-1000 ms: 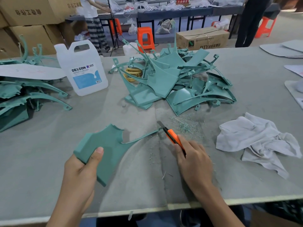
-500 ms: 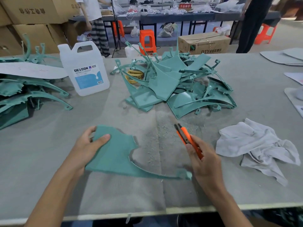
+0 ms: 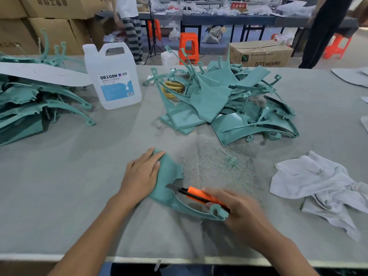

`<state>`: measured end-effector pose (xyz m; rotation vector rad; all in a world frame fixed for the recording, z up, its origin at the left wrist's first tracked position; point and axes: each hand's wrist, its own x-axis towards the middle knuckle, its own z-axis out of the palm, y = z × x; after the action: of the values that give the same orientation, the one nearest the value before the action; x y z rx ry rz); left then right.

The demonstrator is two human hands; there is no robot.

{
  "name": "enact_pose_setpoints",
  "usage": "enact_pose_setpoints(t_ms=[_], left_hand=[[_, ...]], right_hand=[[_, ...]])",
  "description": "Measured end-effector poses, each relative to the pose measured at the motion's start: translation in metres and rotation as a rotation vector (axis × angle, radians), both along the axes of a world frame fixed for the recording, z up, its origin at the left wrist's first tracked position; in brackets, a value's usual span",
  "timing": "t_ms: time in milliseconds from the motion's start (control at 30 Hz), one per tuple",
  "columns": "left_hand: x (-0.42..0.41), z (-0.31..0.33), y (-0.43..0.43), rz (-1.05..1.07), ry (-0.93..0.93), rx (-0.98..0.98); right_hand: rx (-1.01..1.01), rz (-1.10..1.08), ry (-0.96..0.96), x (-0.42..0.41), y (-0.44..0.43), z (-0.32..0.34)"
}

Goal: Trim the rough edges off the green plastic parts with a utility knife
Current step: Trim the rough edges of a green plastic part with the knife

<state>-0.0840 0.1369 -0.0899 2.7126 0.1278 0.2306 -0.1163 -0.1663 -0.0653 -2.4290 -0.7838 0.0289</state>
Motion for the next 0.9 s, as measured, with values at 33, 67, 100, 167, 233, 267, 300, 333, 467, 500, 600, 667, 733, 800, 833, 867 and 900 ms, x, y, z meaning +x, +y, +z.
enact_pose_setpoints(t_ms=[33, 67, 100, 167, 233, 267, 300, 333, 467, 500, 600, 667, 733, 800, 833, 867, 900], left_hand=[[0.0, -0.001, 0.0, 0.005, -0.008, 0.005], [0.0, -0.002, 0.0, 0.01, -0.012, 0.01], [0.001, -0.003, -0.001, 0.012, -0.018, 0.014], [0.001, -0.006, 0.0, 0.004, -0.021, 0.031], [0.001, -0.006, 0.002, -0.01, -0.013, 0.041], [0.002, -0.006, 0.002, -0.012, -0.01, 0.037], [0.001, -0.006, 0.002, -0.011, -0.012, 0.034], [0.001, -0.006, 0.002, -0.011, -0.017, 0.033], [0.001, -0.007, 0.001, -0.018, -0.025, 0.033], [0.001, -0.006, 0.001, -0.017, -0.02, 0.031], [0.001, -0.005, 0.0, -0.024, -0.017, 0.042], [0.001, -0.004, -0.001, -0.03, -0.024, 0.045], [0.002, -0.003, 0.0, -0.023, -0.021, 0.038], [0.001, -0.003, -0.001, -0.019, -0.015, 0.04], [0.001, -0.003, -0.001, -0.022, -0.013, 0.043], [0.001, -0.002, -0.001, -0.026, -0.01, 0.045], [0.001, -0.002, -0.001, -0.029, -0.007, 0.046]], right_hand=[[-0.035, 0.028, -0.015, 0.001, 0.001, 0.002], [-0.065, 0.055, -0.03, 0.002, 0.001, 0.005], [-0.098, 0.076, -0.044, 0.004, 0.002, 0.009], [-0.172, 0.091, -0.124, 0.01, 0.003, 0.014], [-0.242, 0.069, -0.196, 0.015, 0.006, 0.018], [-0.251, 0.064, -0.188, 0.016, 0.006, 0.02], [-0.249, 0.083, -0.175, 0.015, 0.007, 0.022], [-0.24, 0.114, -0.164, 0.013, 0.007, 0.023], [-0.262, 0.117, -0.149, 0.016, 0.004, 0.027], [-0.271, 0.09, -0.16, 0.018, 0.004, 0.025], [-0.224, 0.129, -0.163, 0.01, 0.009, 0.027], [-0.212, 0.152, -0.191, 0.006, 0.01, 0.029], [-0.212, 0.109, -0.243, 0.007, 0.009, 0.029], [-0.245, 0.113, -0.229, 0.009, 0.01, 0.028], [-0.261, 0.143, -0.2, 0.008, 0.01, 0.027], [-0.262, 0.163, -0.189, 0.008, 0.01, 0.028], [-0.248, 0.157, -0.206, 0.008, 0.01, 0.029]])
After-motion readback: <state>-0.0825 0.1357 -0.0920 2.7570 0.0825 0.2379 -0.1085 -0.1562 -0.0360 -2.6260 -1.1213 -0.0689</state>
